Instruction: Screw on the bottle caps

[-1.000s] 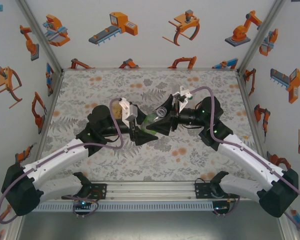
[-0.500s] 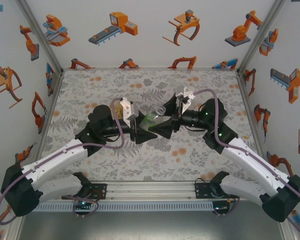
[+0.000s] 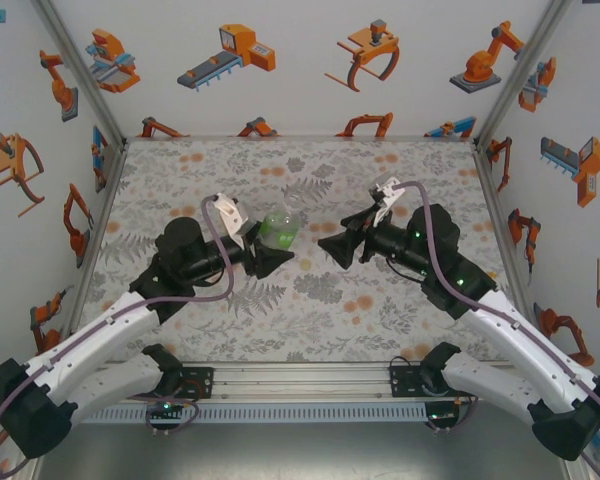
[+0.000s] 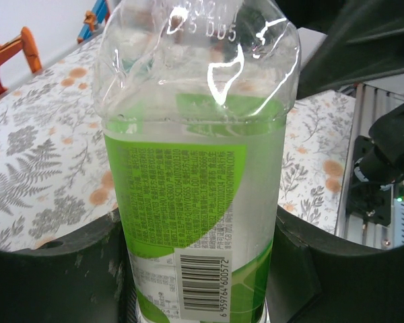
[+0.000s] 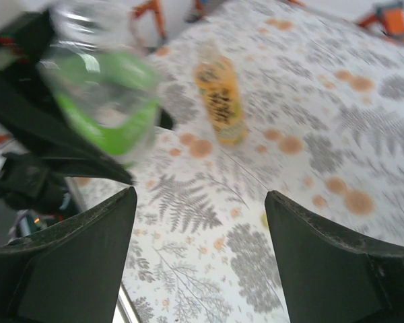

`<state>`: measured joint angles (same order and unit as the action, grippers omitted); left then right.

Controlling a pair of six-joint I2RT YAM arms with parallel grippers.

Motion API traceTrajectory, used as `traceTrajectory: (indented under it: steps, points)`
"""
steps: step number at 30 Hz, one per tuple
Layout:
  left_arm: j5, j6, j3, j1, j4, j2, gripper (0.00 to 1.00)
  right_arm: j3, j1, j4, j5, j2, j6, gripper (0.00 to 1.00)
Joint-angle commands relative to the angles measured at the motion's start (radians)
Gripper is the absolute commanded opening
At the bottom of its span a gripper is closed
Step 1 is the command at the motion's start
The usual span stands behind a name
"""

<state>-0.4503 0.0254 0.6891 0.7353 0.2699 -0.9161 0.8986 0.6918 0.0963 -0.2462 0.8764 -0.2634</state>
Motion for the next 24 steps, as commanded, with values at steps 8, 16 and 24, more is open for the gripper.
traceTrajectory:
  steps: [8, 16, 24]
  points:
    - [0.070, -0.017, -0.030, -0.021, -0.047, 0.059, 0.00, 0.015, 0.005, 0.251, 0.339, 0.126, -0.188, 0.60]
    - [0.071, -0.011, -0.030, -0.022, -0.054, 0.075, 0.00, 0.022, 0.006, 0.304, 0.360, 0.275, -0.252, 0.59]
    - [0.061, -0.001, -0.034, -0.022, -0.047, 0.092, 0.00, 0.033, 0.005, 0.309, 0.289, 0.412, -0.256, 0.54]
